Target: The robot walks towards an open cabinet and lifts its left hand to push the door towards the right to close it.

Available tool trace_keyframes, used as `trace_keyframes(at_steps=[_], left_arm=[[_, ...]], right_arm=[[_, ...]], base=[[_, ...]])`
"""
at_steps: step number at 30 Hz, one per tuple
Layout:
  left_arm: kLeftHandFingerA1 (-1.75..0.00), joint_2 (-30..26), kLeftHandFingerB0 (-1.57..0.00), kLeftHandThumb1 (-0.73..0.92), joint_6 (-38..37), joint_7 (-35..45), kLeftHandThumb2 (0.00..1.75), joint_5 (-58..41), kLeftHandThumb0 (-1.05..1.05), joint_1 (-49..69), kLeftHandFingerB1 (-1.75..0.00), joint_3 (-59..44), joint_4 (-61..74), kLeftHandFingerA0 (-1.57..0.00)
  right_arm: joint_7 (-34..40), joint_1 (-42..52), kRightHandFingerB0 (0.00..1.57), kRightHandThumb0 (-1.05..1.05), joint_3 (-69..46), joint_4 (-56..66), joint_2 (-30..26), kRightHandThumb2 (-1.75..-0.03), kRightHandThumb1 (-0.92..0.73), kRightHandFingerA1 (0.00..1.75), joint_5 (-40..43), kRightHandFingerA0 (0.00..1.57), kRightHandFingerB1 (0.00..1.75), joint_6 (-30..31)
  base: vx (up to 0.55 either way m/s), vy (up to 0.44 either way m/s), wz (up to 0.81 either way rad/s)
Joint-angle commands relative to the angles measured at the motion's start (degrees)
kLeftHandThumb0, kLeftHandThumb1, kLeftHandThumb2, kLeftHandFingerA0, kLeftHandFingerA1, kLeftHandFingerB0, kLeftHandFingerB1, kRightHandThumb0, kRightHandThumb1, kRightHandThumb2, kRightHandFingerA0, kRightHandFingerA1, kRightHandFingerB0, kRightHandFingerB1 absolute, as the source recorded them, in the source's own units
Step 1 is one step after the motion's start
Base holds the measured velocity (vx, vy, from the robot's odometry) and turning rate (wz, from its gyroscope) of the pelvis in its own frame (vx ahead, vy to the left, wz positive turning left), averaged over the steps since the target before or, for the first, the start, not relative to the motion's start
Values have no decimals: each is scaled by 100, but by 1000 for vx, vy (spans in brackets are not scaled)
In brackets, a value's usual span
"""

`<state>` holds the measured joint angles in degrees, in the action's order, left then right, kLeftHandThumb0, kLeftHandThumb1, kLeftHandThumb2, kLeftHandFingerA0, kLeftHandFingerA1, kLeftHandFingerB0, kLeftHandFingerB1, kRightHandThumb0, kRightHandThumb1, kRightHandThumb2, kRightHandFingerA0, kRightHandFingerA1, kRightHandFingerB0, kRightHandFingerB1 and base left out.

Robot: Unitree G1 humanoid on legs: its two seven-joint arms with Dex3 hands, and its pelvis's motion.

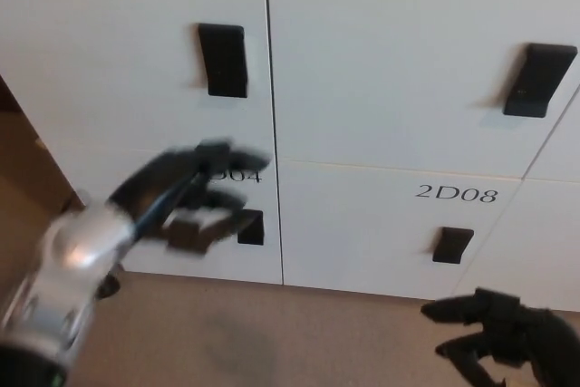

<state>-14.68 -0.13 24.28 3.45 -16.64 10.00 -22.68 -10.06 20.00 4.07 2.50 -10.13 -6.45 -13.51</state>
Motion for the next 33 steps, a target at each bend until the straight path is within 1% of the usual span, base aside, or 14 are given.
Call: trace_keyframes(at_steps=[1, 3, 5, 6, 9, 10, 14, 15, 17, 18, 22, 23, 33], left_arm=[[-40, -841, -45, 63, -1491, -928, 59, -420, -48, 3160, -37, -1868, -554, -54], [-40, -832, -45, 63, -1433, -1050, 59, -381, -48, 3000, -37, -1860, -1070, -54], [-41, -920, -47, 63, -1248, -1165, 59, -216, -44, 2575, -37, -1734, -1649, -54], [-42, -964, -47, 63, -1211, -1164, 59, -190, -44, 2374, -38, -1716, -1923, -57], [-42, -994, -47, 63, -1236, -1137, 59, -174, -44, 2197, -38, -1739, -2194, -57], [-40, -980, -46, 64, -1239, -1095, 59, -225, -43, 2124, -37, -1790, -2304, -58], [-40, -927, -48, 63, -1314, -1170, 59, -174, -42, 2041, -37, -1811, -2529, -57], [-39, -918, -48, 62, -1346, -1188, 59, -140, -44, 2031, -37, -1800, -2541, -54], [-39, -908, -48, 62, -1411, -1192, 59, -104, -44, 2002, -37, -1804, -2589, -54], [-39, -926, -46, 64, -1459, -1197, 59, -56, -44, 1988, -37, -1782, -2624, -51], [-39, -916, -47, 63, -1573, -1239, 59, -1, -44, 1909, -37, -1784, -2748, -54], [-39, -920, -47, 64, -1621, -1237, 59, 2, -43, 1887, -37, -1784, -2781, -54], [-40, -940, -48, 63, -1942, -1307, 59, 50, -45, 1713, -37, -1753, -3081, -55]], right_arm=[[547, -1548, 64, -41, -582, -2764, -151, -61, -72, 50, 85, 74, 48, 878], [642, -1540, 64, -41, -579, -3049, -116, -61, -72, 50, 39, 74, 48, 773], [762, -1708, 65, -40, -565, -3520, -194, -61, -70, 52, -73, 75, 50, 606], [782, -1778, 62, -42, -579, -3653, -248, -59, -70, 51, -98, 76, 47, 602], [793, -1868, 62, -42, -605, -3816, -297, -59, -70, 51, -109, 76, 47, 577], [802, -1925, 62, -45, -679, -3914, -317, -62, -66, 51, -47, 75, 47, 578], [854, -2050, 59, -45, -816, -4218, -382, -62, -66, 51, 43, 74, 46, 579], [864, -2112, 63, -42, -825, -4317, -394, -60, -67, 49, 43, 75, 46, 590], [875, -2210, 63, -42, -840, -4480, -401, -60, -67, 49, 37, 75, 46, 568], [854, -2260, 65, -44, -831, -4583, -419, -61, -67, 51, 19, 78, 47, 532], [847, -2416, 64, -45, -788, -4818, -479, -60, -67, 50, -79, 75, 46, 415], [819, -2444, 60, -45, -773, -4841, -492, -61, -69, 49, -89, 72, 45, 387], [776, -2631, 58, -44, -700, -5147, -570, -61, -70, 48, -100, 71, 44, 223]], base=[[0, 0, 0], [0, 0, 0], [0, 0, 0], [0, 0, 0], [0, 0, 2], [0, 0, 0], [0, 0, 0], [0, 0, 0], [0, 0, 0], [0, 0, 0], [0, 0, 0], [0, 0, 0], [0, 0, 0]])
